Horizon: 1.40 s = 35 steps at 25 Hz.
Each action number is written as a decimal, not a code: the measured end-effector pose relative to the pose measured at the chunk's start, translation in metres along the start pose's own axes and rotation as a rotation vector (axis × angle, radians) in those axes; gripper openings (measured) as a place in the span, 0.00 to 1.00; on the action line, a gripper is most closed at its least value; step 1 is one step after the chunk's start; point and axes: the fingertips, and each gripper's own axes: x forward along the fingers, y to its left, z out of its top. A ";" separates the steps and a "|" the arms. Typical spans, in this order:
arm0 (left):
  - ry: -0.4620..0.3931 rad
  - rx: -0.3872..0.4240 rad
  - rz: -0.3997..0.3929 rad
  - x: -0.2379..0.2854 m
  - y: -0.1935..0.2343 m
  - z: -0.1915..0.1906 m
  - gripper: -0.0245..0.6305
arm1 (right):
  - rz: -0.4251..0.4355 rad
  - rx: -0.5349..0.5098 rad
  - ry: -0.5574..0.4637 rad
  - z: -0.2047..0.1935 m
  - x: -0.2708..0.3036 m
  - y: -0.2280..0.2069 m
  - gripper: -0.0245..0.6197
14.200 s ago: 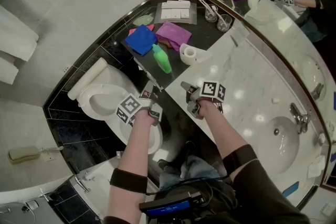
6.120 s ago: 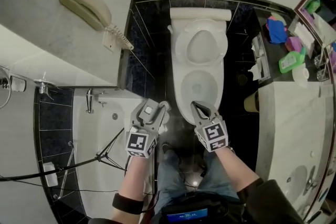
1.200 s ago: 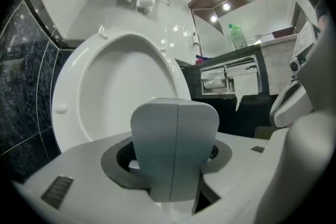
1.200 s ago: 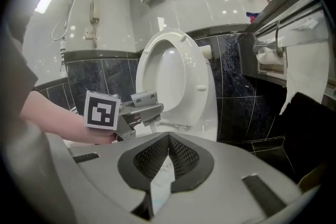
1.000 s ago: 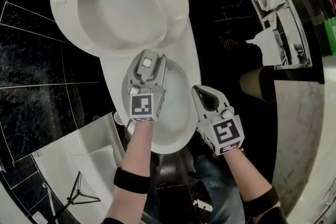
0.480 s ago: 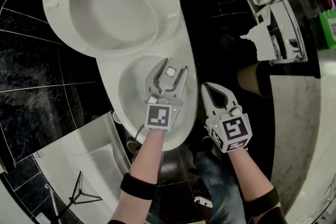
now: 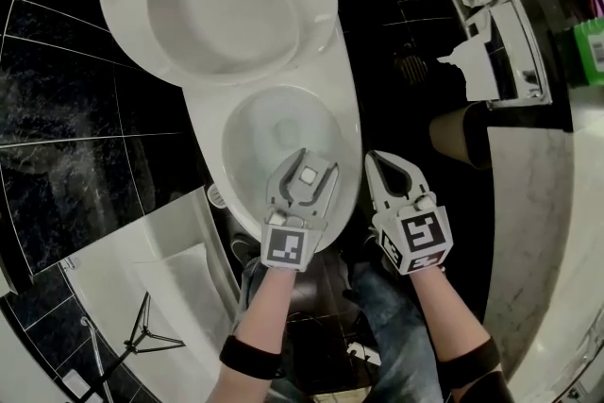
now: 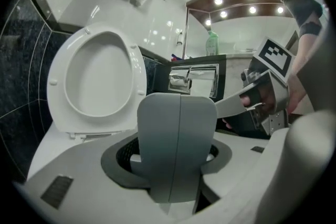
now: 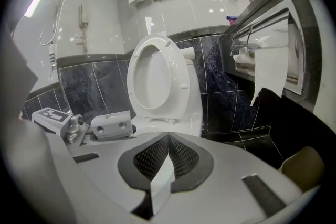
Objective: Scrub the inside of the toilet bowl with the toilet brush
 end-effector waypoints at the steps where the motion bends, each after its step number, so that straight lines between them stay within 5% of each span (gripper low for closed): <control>1: 0.004 -0.003 0.005 -0.008 0.000 -0.001 0.40 | 0.006 -0.002 0.001 0.000 0.000 0.004 0.05; 12: 0.053 -0.030 0.093 -0.075 0.021 -0.008 0.40 | 0.086 0.002 0.035 0.004 0.014 0.055 0.05; 22: 0.089 0.025 0.225 -0.121 0.084 -0.008 0.40 | 0.117 -0.004 0.054 0.004 0.021 0.073 0.05; 35: 0.072 0.183 0.233 -0.070 0.158 0.015 0.40 | 0.107 -0.021 0.049 0.001 0.040 0.075 0.05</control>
